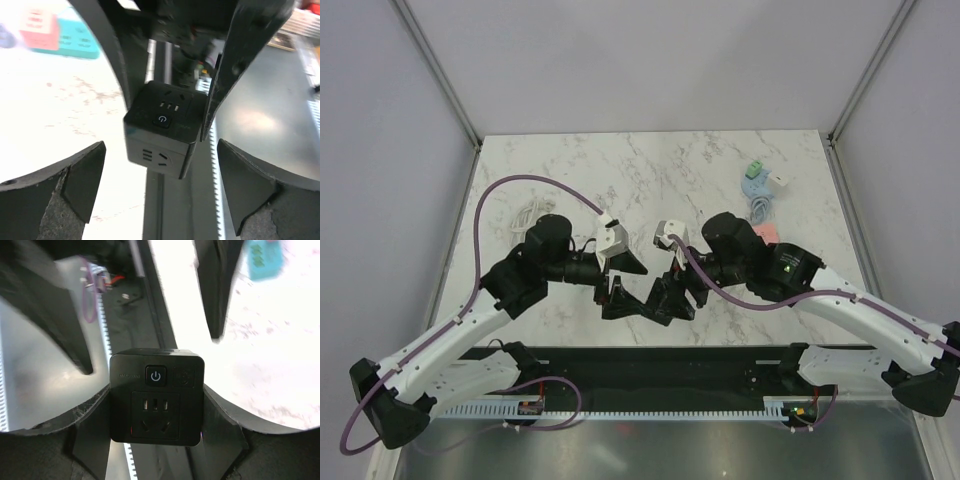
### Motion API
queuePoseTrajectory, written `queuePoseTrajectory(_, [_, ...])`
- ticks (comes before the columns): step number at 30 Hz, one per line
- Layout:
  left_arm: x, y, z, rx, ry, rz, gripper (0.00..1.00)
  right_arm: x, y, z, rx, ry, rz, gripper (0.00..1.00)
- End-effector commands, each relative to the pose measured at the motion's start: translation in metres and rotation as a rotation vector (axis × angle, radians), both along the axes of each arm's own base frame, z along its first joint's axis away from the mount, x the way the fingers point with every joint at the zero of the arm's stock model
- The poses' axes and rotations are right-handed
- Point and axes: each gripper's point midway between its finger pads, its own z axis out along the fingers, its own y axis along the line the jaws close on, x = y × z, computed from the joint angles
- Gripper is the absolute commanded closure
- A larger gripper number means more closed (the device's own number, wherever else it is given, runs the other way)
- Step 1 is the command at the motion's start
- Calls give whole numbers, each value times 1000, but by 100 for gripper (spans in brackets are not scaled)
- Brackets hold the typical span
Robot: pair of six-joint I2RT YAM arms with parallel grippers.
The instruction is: Insert the plug
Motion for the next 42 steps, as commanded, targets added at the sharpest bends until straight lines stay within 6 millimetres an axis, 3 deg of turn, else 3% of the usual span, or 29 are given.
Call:
queuePoseTrajectory(1, [34,1,24,-26,-95,186,0,25,-9,-2,5,-27,-209,100])
queuePoseTrajectory(3, [46,4,20,-7,-105,254,0,32,-15,-6,-4,-4,-297,100])
queuePoseTrajectory(6, [62,6,15,12,-49,366,0,58,-34,-16,-36,32,-575,100])
queuePoseTrajectory(7, [76,13,14,35,-33,470,0,82,-52,-19,-51,-3,-771,100])
queuePoseTrajectory(10, [103,29,10,62,1,670,0,106,-95,-25,-54,30,-1160,100])
queuePoseTrajectory(16, [121,44,5,88,-22,780,0,116,-167,-56,-115,145,-1707,100])
queuePoseTrajectory(20, [121,47,-7,116,-25,786,0,123,-191,-79,-165,234,-1977,100])
queuePoseTrajectory(23, [119,51,-16,130,-25,794,0,123,-218,-77,-136,191,-2222,100])
queuePoseTrajectory(25, [119,55,-20,138,-34,809,0,125,-233,-73,-99,121,-2299,100])
queuePoseTrajectory(28, [119,61,-24,144,-44,831,0,129,-243,-75,-13,175,-2403,100])
queuePoseTrajectory(37, [122,67,-27,146,-56,864,0,149,-264,-100,-153,194,-2544,100])
queuePoseTrajectory(42, [122,67,-24,132,-64,866,0,149,-274,-115,-213,232,-2570,100])
